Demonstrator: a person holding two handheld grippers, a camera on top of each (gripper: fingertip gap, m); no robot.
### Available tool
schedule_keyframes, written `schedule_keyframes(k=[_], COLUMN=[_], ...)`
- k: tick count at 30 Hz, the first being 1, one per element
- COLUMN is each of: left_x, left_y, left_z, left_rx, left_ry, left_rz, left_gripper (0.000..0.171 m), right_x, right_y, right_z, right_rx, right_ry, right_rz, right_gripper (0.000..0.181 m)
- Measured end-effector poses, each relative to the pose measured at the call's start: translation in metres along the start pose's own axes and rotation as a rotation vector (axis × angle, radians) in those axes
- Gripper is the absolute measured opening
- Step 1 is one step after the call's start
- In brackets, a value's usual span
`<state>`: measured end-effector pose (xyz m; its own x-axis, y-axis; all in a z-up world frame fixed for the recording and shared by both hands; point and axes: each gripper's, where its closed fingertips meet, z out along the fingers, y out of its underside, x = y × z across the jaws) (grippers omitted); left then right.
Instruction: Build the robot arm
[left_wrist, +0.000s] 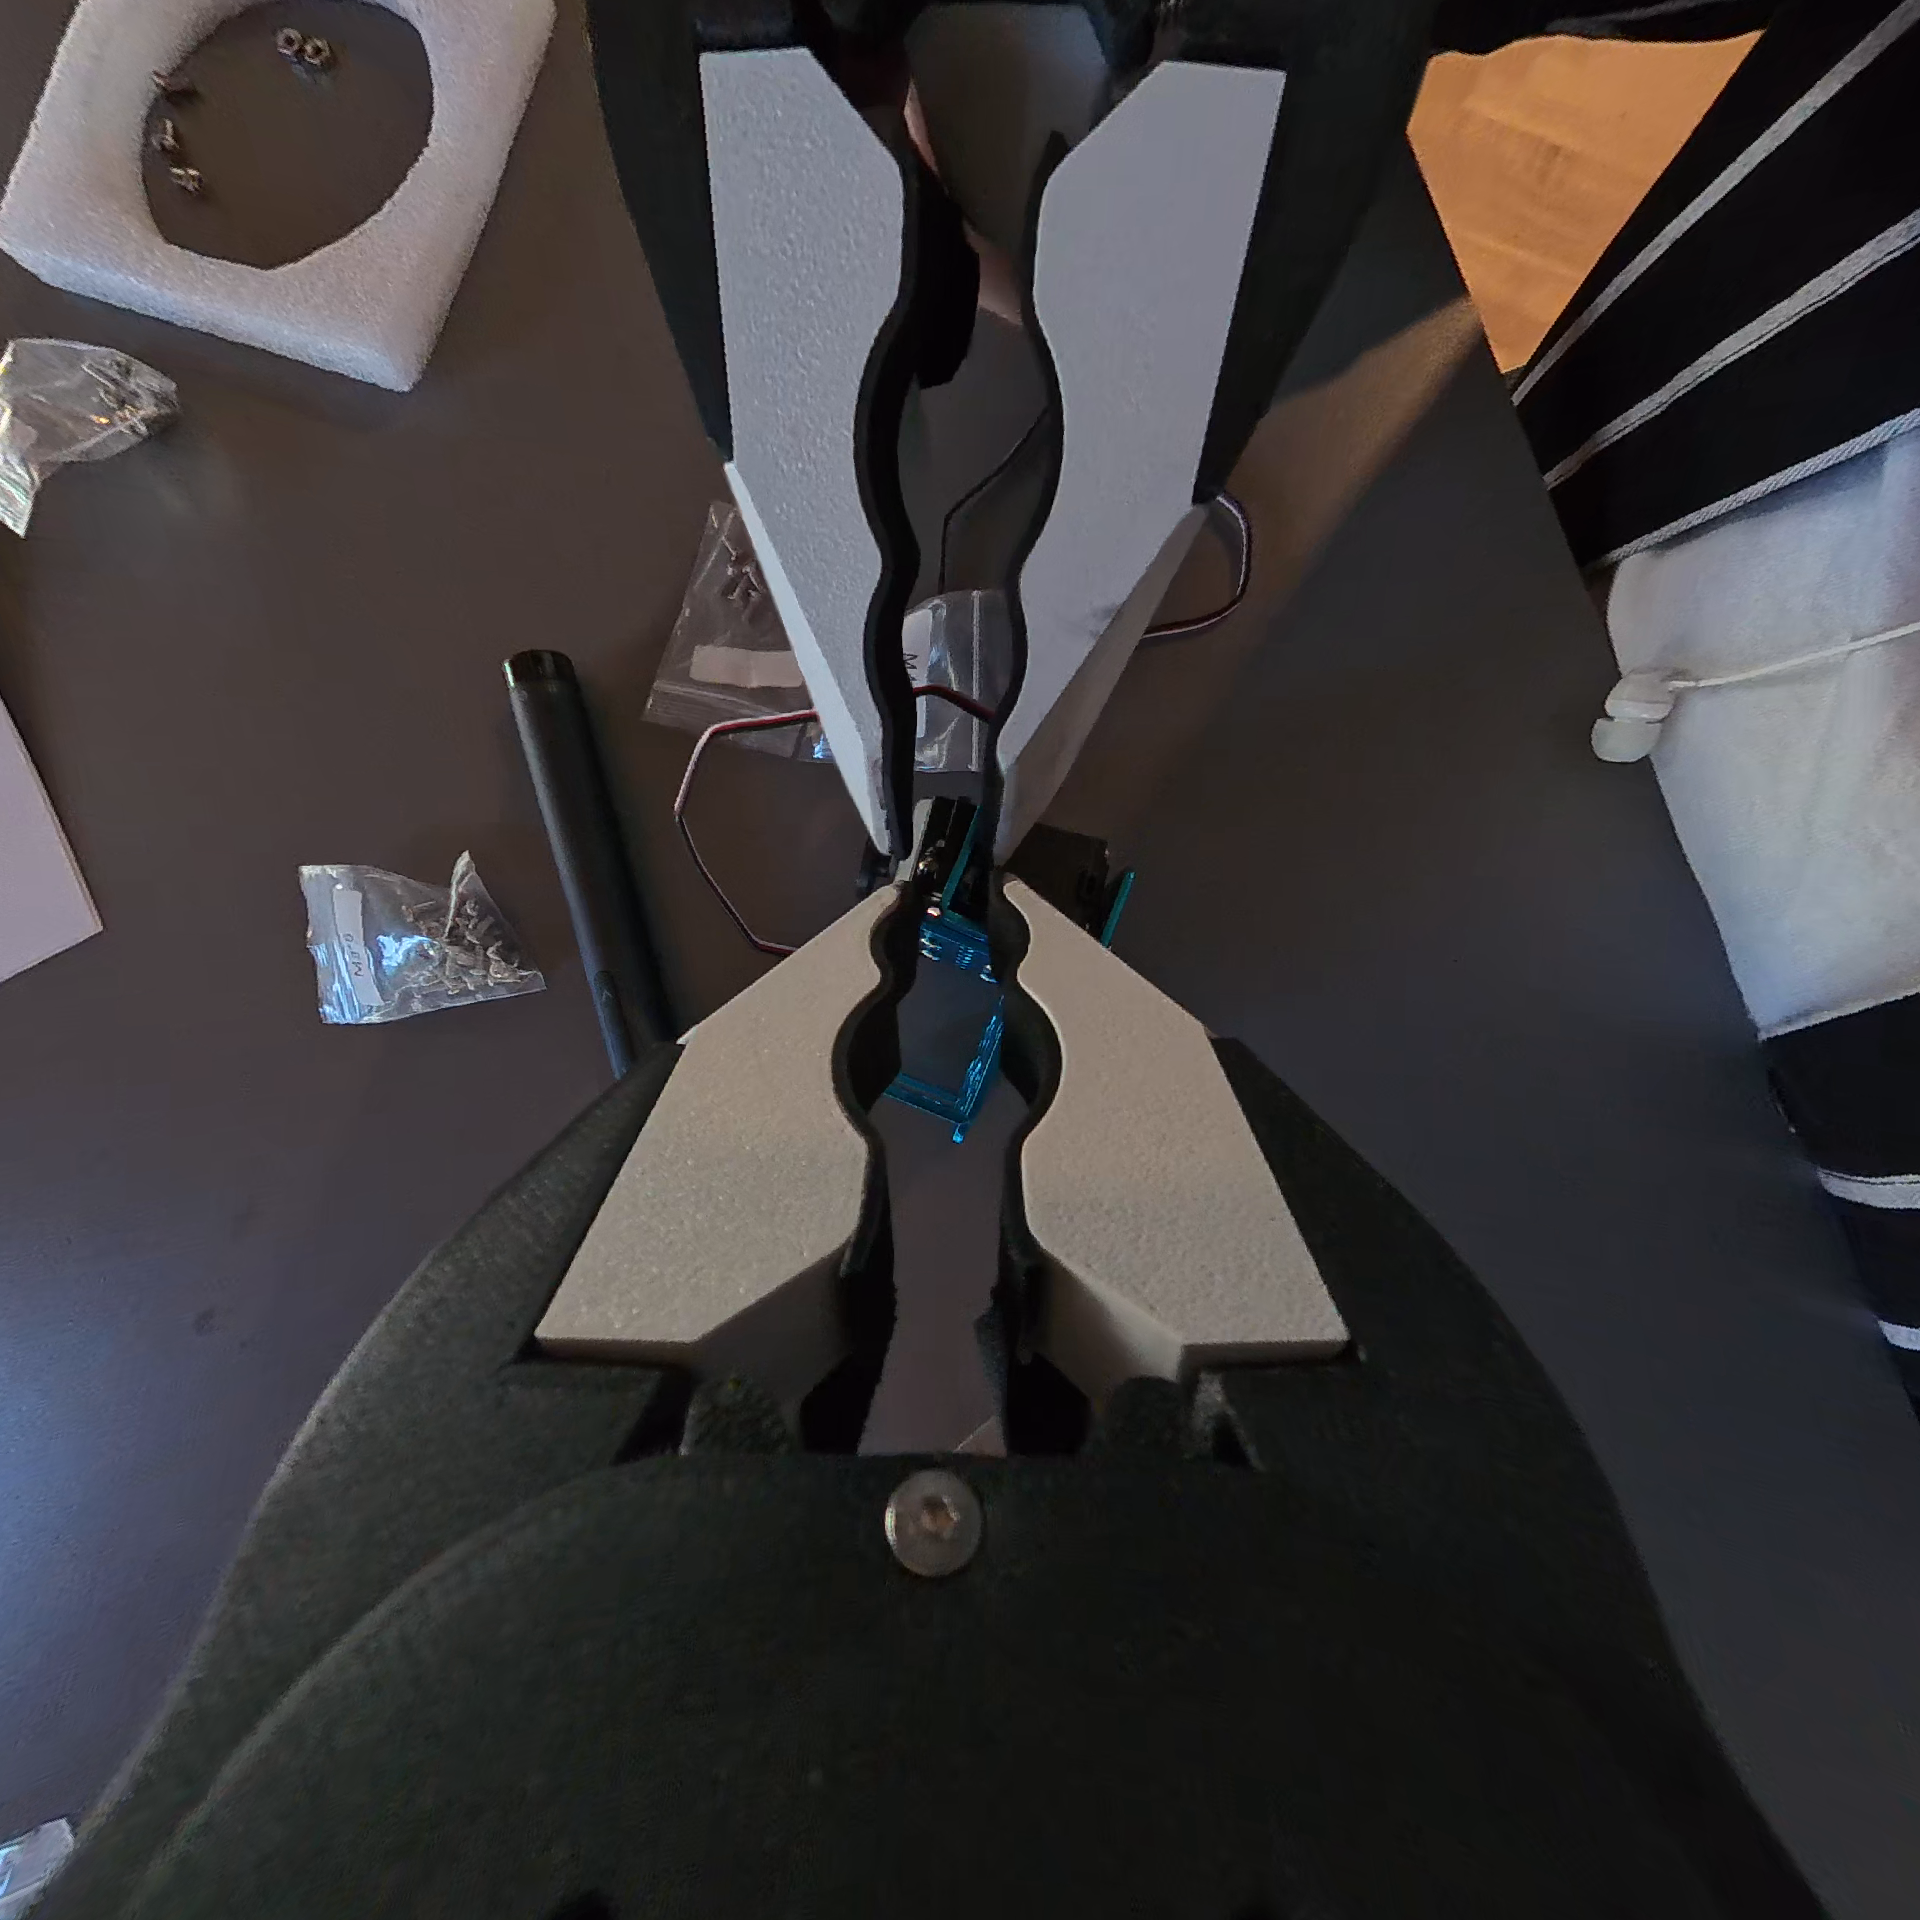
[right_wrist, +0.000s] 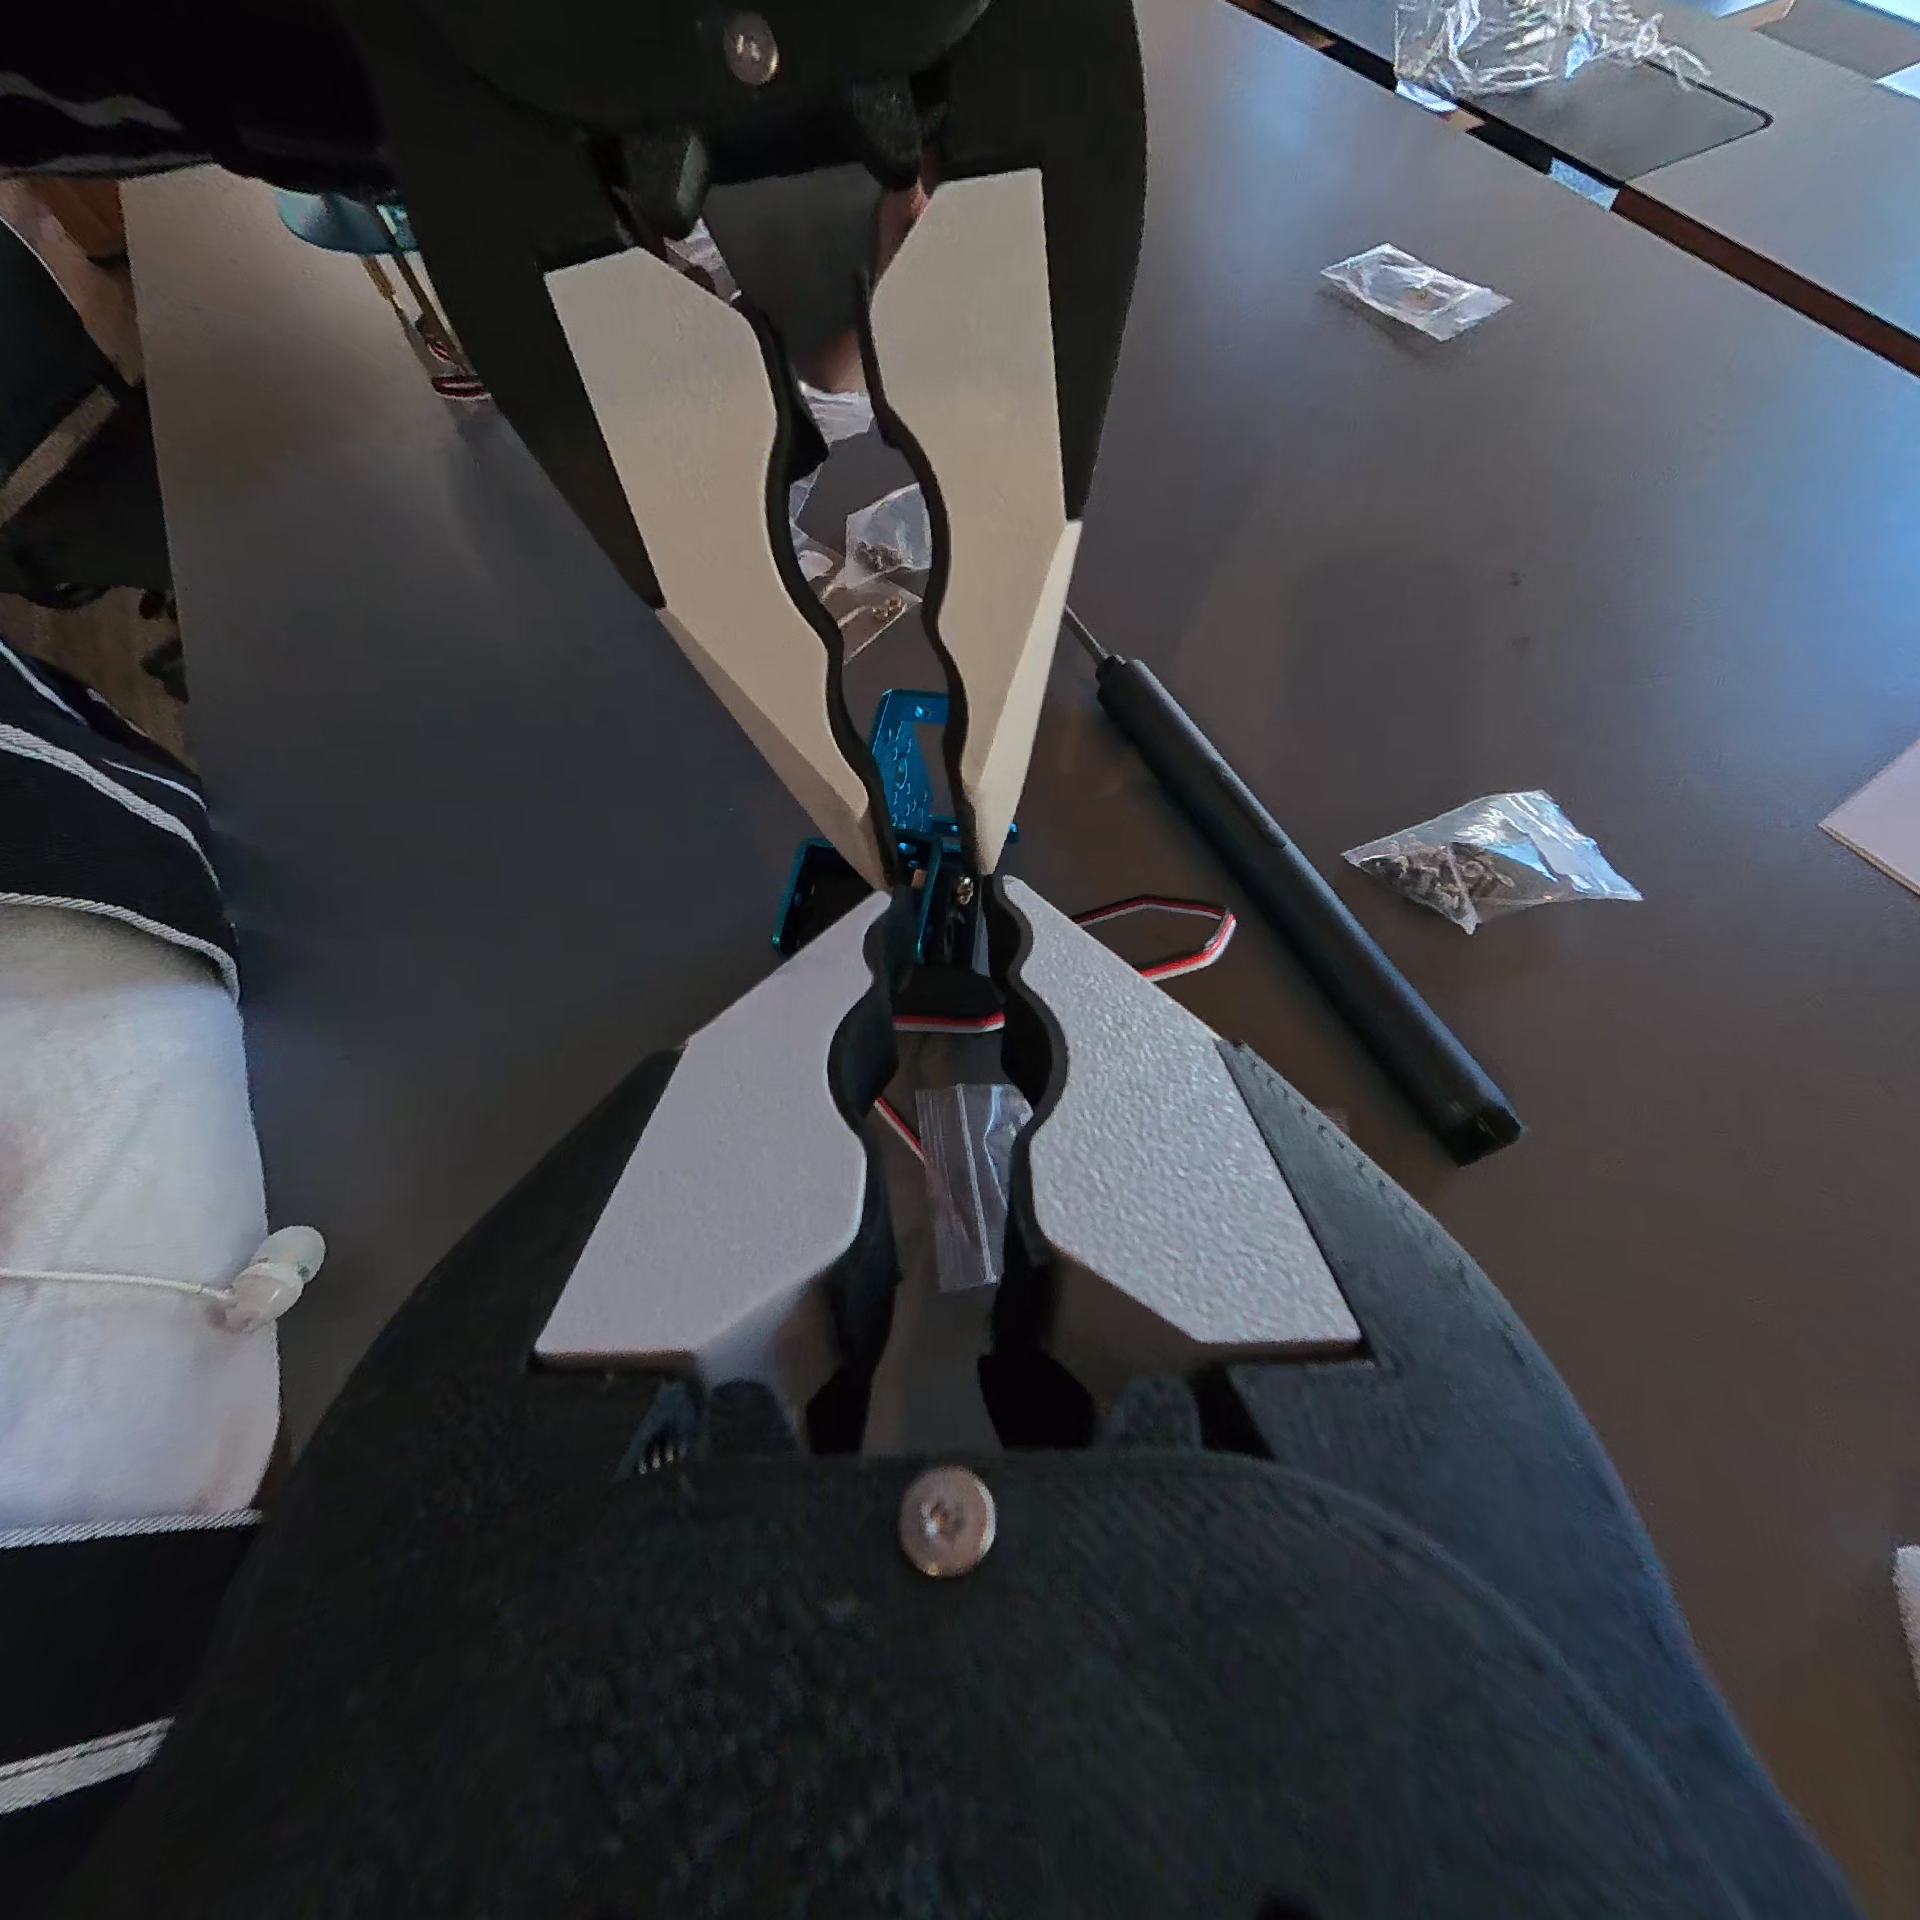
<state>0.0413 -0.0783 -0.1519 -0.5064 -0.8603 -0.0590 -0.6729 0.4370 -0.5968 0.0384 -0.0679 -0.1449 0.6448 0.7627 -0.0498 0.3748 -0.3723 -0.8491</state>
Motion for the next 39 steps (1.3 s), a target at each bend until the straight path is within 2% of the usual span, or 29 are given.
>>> schedule_keyframes(k=[3, 9, 16, 21, 30, 34, 39], left_x=[0.0, 0.001, 0.002, 0.001, 0.008, 0.008, 0.023], left_y=[0.0, 0.006, 0.006, 0.007, 0.008, 0.011, -0.001], left_z=[0.0, -0.001, -0.008, -0.016, -0.024, -0.029, -0.044], left_rx=[0.001, -0.017, 0.064, 0.104, 0.199, 0.194, 0.279], left_ry=[-0.002, 0.006, -0.066, -0.135, -0.27, -0.327, -0.397], left_rz=[-0.007, -0.082, -0.182, -0.233, -0.348, -0.376, -0.442], left_gripper=[0.011, 0.038, 0.035, 0.035, 0.036, 0.038, 0.041], right_x=[-0.001, -0.002, -0.008, -0.006, -0.015, -0.015, -0.017], right_y=[0.0, -0.002, 0.001, 0.007, 0.012, 0.01, 0.012], right_z=[-0.002, -0.01, -0.012, -0.011, 0.0, 0.001, -0.003], right_rx=[0.002, 0.032, 0.066, 0.036, 0.03, 0.021, 0.016], right_ry=[0.0, -0.014, -0.083, -0.122, -0.228, -0.264, -0.324], right_rz=[0.011, 0.034, -0.019, -0.084, -0.186, -0.195, -0.224], right_gripper=[0.013, 0.016, 0.024, 0.029, 0.03, 0.028, 0.033])
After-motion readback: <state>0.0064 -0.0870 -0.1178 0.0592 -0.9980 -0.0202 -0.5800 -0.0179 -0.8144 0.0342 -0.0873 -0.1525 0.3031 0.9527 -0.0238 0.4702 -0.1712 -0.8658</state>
